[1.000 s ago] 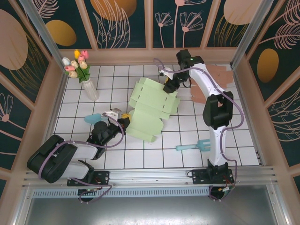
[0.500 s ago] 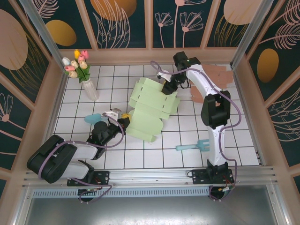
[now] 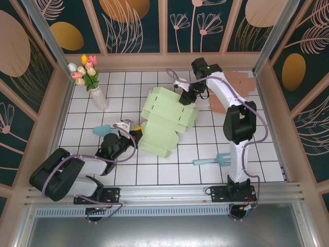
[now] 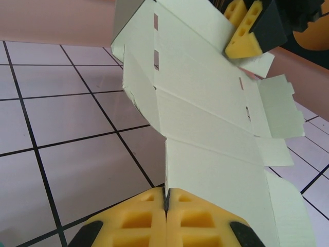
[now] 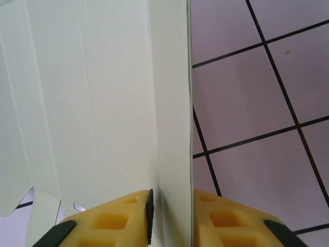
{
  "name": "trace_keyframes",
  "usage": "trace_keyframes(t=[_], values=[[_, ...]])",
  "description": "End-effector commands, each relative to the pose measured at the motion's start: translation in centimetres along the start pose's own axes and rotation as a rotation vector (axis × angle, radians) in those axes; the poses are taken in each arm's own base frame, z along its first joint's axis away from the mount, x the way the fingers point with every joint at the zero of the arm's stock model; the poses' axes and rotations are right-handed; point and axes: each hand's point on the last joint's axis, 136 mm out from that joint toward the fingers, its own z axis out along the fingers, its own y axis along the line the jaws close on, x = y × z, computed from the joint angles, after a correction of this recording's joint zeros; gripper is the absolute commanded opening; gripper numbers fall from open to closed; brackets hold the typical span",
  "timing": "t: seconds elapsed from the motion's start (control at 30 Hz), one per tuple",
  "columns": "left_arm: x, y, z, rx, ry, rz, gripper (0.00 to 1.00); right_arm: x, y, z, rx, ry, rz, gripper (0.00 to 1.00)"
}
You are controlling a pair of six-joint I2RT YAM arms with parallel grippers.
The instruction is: Fold the paper box
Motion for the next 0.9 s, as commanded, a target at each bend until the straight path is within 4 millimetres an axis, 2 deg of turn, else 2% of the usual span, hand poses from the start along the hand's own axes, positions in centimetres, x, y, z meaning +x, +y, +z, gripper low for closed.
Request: trace_keyframes(t=[0.0, 0.27, 0.47, 0.57, 0.7, 0.77, 0.87], values=[[-1.1, -0.3, 0.4, 0.004, -0.033, 0.016, 0.00, -0.8, 1.1, -1.9, 0.023, -0.016, -0.048, 0.26], [-1.0, -0.1, 0.4, -0.004, -0.029, 0.013, 0.00, -0.5, 2.0, -1.8, 0.029, 0.002, -0.067, 0.18], [-1.1, 0.4, 0.4, -0.034, -0.031, 0.005, 0.00, -0.5, 2.1, -1.8, 0.071, 0.042, -0.113, 0.00], [-1.1, 1.4, 0.4, -0.092, -0.030, -0.007, 0.00, -0.8, 2.1, -2.5, 0.111, 0.055, -0.146, 0.00], [-1.1, 1.7, 0.5, -0.109, -0.031, -0.012, 0.00, -1.1, 2.4, -3.4, 0.165, 0.053, -0.166, 0.00], [-1.2, 1.4, 0.6, -0.093, -0.029, -0.016, 0.00, -1.1, 2.7, -3.6, 0.182, 0.054, -0.175, 0.12], [-1.2, 1.2, 0.5, -0.083, -0.027, -0.021, 0.00, -1.0, 3.5, -3.8, 0.185, 0.053, -0.189, 0.14]])
